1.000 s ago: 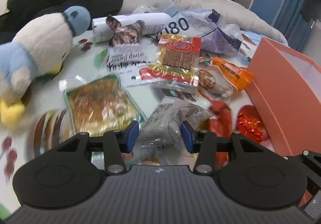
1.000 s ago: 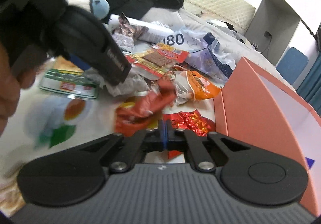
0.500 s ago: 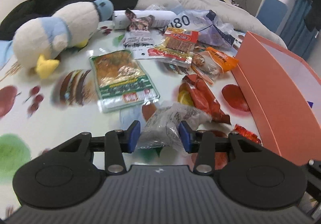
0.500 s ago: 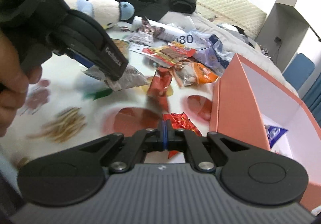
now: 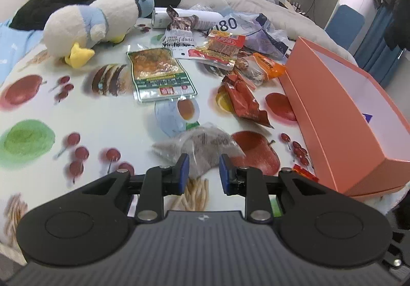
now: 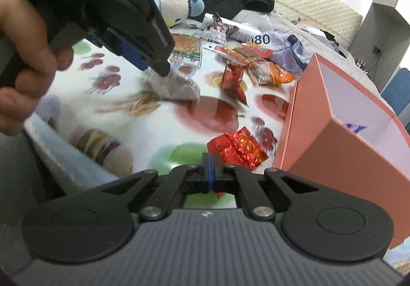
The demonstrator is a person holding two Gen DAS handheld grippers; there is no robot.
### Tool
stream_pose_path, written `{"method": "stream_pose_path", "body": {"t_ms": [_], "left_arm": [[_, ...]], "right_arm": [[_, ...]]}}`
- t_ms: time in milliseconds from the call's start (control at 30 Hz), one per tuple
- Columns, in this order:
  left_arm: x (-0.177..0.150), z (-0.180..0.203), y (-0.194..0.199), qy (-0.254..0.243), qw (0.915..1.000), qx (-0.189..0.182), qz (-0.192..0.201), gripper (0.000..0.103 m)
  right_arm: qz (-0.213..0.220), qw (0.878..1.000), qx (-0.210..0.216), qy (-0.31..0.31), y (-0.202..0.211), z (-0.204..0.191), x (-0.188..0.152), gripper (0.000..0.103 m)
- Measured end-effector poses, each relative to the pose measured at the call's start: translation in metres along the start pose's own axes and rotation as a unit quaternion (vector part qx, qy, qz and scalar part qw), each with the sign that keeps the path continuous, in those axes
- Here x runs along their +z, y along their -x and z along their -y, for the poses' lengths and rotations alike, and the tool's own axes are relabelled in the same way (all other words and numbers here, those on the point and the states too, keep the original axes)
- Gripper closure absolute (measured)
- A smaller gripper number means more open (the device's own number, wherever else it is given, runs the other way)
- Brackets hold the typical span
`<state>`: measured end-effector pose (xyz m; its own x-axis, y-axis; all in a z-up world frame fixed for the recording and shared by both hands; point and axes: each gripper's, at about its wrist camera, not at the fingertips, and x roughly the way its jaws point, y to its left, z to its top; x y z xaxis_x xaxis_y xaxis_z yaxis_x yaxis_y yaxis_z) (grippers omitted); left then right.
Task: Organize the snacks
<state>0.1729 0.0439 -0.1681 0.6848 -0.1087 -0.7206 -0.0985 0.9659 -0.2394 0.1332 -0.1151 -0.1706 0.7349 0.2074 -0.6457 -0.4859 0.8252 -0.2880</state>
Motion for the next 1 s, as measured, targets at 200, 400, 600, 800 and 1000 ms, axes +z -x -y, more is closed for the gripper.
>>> {"method": "stream_pose_path", "body": {"t_ms": [200, 400, 600, 800, 1000], "left_arm": [[0.001, -0.007, 0.005, -0.004, 1.0, -0.008, -0.004, 0.05], [0.013, 0.0, -0.005, -0.048, 0.9986, -0.021, 0.002, 0.024], [0.024, 0.017, -0.036, -0.144, 0.989, -0.018, -0.027, 0.024], [0.032, 0.017, -0.066, -0.168, 0.9844, -0.006, -0.052, 0.025], [0.023, 0.021, -0.076, -0.197, 0.979, 0.006, -0.054, 0.029]], "right_arm": [[-0.01, 1.0, 0.015, -0.024, 0.003, 0.009, -0.008, 0.055], [0.009, 0.997, 0.018, -0.078, 0.006, 0.017, -0.005, 0.033], [0.0, 0.981, -0.012, -0.195, -0.007, 0.034, 0.002, 0.033], [-0.016, 0.966, -0.027, -0.257, -0.025, 0.041, 0.001, 0.033], [-0.045, 0.959, -0.03, -0.277, -0.046, 0.041, -0.004, 0.034]]}}
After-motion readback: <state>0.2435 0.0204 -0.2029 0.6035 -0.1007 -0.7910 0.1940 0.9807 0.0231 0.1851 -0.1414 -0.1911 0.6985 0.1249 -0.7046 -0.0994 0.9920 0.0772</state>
